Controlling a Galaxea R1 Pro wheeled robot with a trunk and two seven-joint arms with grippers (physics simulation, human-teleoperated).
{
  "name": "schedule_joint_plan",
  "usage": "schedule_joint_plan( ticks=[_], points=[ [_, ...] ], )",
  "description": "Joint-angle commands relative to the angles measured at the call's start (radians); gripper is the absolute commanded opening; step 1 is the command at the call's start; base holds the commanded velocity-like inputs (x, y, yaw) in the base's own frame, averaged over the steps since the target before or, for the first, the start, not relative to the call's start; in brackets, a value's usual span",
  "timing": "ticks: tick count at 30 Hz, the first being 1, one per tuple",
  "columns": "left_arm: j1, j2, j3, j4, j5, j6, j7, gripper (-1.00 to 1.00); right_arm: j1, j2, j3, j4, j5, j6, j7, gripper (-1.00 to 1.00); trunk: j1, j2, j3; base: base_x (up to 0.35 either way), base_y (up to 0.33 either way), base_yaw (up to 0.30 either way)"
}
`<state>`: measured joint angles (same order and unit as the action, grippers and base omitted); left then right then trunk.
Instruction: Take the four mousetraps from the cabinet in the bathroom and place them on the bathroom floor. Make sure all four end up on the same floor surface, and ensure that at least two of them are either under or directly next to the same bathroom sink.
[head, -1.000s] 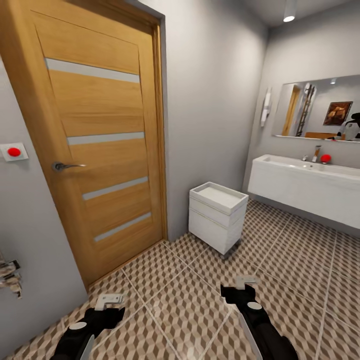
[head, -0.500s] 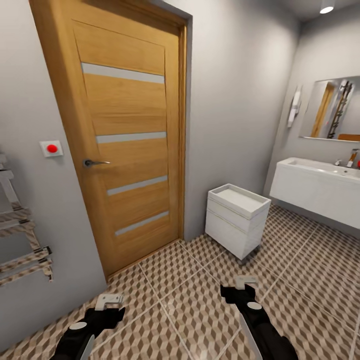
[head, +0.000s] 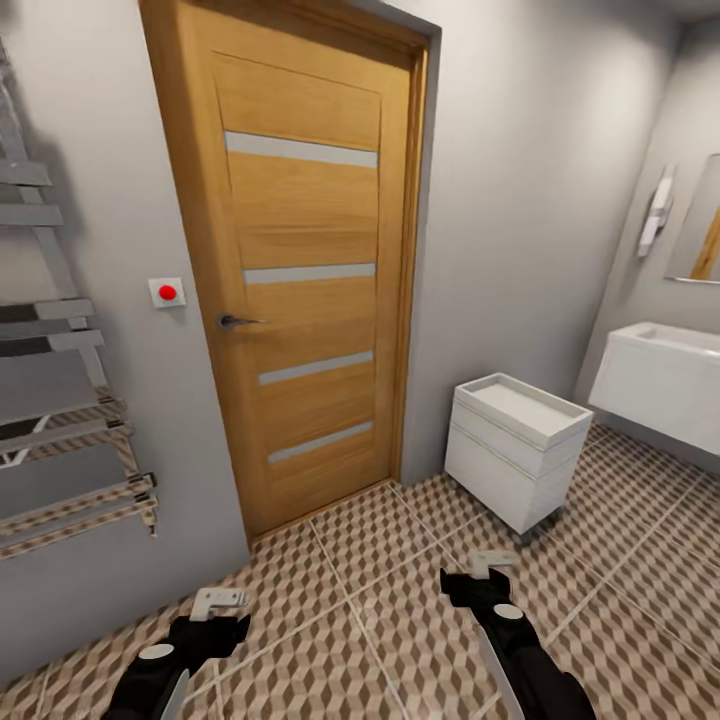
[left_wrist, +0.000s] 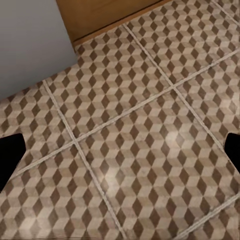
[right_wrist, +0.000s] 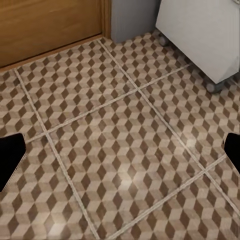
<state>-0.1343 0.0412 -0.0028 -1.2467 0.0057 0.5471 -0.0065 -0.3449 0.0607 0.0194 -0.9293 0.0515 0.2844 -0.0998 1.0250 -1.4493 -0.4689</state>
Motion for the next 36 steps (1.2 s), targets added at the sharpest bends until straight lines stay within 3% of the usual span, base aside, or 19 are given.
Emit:
schedule_joint_plan(
  ticks=[1,18,27,36],
  points=[
    [-0.001,0.0,0.0,-0.001,0.0,0.005,0.0,1.0,0.0,0.0,0.002,-0.002,0.005,0.007,-0.004,1.0,0.0,-0.001,-0.001,0.0,0.0,0.259],
    [-0.001,0.0,0.0,-0.001,0.0,0.005,0.0,1.0,0.0,0.001,0.002,-0.002,0.004,0.007,-0.004,1.0,0.0,-0.001,-0.001,0.0,0.0,0.259],
    [-0.001,-0.001,-0.021,0.0,0.0,0.005,0.001,1.0,0.0,0.001,0.002,-0.002,0.005,0.008,-0.004,1.0,0.0,-0.001,-0.001,0.0,0.0,0.259],
    [-0.001,-0.022,-0.023,0.0,-0.001,0.004,0.002,1.0,0.0,0.001,0.002,-0.001,0.004,0.007,-0.004,1.0,0.0,-0.001,-0.001,0.0,0.0,0.259]
  ],
)
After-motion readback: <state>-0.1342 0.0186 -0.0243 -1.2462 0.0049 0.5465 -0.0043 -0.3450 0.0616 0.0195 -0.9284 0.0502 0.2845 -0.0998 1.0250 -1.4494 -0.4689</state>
